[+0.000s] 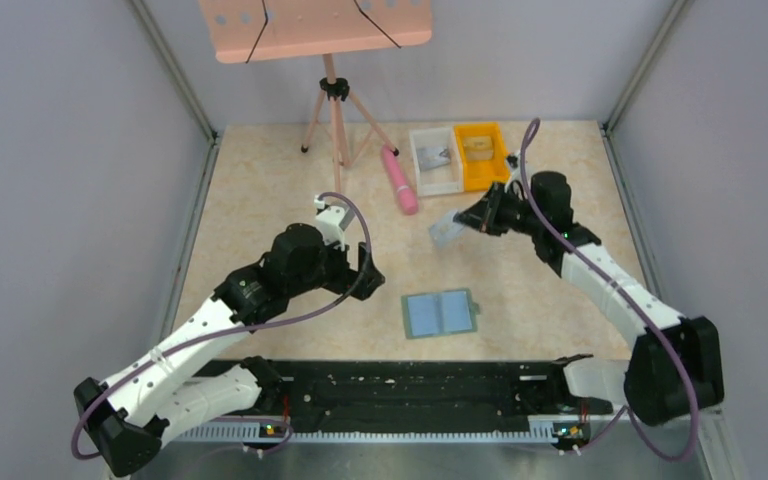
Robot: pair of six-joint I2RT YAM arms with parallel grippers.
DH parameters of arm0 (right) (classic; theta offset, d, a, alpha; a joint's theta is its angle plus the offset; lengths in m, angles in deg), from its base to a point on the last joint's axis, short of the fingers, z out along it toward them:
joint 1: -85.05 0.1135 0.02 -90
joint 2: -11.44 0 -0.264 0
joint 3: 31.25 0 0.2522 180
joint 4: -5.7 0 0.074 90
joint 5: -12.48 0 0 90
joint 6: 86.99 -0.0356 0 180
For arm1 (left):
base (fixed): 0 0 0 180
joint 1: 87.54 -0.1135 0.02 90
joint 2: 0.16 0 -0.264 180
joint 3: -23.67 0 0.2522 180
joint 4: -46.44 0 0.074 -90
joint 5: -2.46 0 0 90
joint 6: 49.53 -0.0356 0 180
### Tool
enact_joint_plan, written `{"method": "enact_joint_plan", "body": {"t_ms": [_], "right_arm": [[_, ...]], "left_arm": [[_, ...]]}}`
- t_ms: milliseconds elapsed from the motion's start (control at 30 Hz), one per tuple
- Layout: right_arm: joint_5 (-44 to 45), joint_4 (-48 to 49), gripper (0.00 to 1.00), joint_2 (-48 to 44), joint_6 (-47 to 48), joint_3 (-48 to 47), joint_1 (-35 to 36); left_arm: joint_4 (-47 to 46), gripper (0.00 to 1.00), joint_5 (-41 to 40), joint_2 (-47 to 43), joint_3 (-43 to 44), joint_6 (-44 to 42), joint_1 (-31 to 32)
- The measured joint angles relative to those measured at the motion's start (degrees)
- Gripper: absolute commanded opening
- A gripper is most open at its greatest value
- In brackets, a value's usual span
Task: Take the credit cards out of the card holder
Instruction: Place the credit card in the storage box.
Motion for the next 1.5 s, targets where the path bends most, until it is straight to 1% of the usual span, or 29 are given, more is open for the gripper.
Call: {"method": "enact_joint_plan", "body": {"t_ms": [133,367,533,733,867,1033,1300,1500], "right_arm": [[4.8,-0.2,0.0,11.0,1.1,-11.1,-2.4],[11.3,1.1,0.0,31.1,4.1,-31.6,-6.2],[14.2,1.2,0.0,40.7,4.9,-39.1,-6.8],[13.0,1.6,0.0,52.0,4.1,-49.6,-6.8],[12.5,2.4,0.0,56.7,3.1,-53.2,-6.8],[12.5,0.4,0.0,61.8,2.6,-58.5,-6.8],[12.8,-1.1,0.0,62.1,4.3,-58.8,-6.4],[15.1,-5.9,0.0,62.1,7.6,-58.8,-5.7]], "left_arm": [[3.9,0.99,-5.6,0.0,1.7,-3.4,0.0],[9.2,0.99,-10.1,-1.0,1.5,-8.1,0.0],[9.7,0.99,-14.5,-5.4,0.8,-8.3,0.1],[9.6,0.99,-17.8,-8.8,0.3,-8.4,0.1],[9.5,0.99,-19.1,-10.3,-0.3,-8.6,0.1],[9.0,0.99,-20.2,-10.7,-0.3,-8.9,0.1],[8.8,0.99,-20.5,-10.6,-0.3,-9.6,0.1],[8.8,0.99,-20.7,-10.6,-0.3,-9.6,0.1]]}}
